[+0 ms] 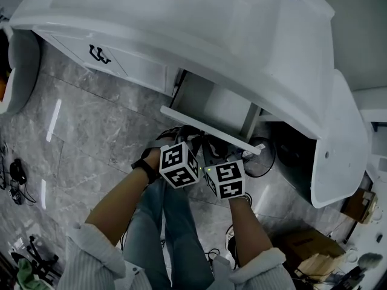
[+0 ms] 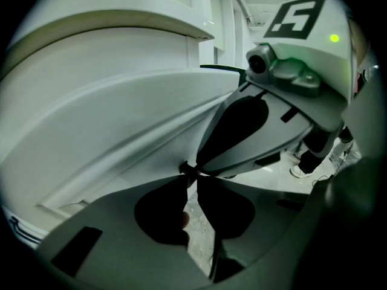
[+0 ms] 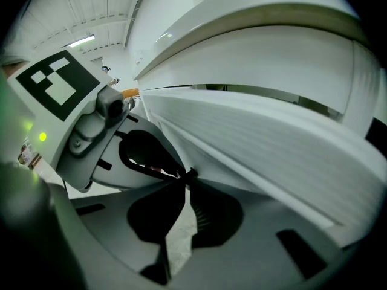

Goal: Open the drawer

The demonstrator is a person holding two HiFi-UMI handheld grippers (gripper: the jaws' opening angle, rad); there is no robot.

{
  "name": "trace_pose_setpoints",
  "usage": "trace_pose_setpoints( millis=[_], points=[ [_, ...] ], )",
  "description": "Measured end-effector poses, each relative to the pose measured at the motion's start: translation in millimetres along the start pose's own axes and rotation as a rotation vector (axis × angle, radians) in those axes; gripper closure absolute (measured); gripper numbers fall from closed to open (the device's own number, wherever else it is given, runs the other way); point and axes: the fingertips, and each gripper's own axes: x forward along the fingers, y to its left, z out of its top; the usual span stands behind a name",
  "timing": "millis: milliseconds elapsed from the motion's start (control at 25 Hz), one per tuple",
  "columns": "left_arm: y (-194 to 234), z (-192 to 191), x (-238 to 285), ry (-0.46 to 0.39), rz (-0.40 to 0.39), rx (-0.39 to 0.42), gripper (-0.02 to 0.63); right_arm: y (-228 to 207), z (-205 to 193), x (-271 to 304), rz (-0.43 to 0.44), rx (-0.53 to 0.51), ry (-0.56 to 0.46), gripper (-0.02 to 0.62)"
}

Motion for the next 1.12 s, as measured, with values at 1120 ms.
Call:
trace_pose_setpoints(
  millis=[1120],
  points=[
    [-10.8,-13.3,-3.4,0.006,0.03,-0.081,0.549,12.9,-11.3,-5.9,-0.036,0.041,0.012,0.588]
  ],
)
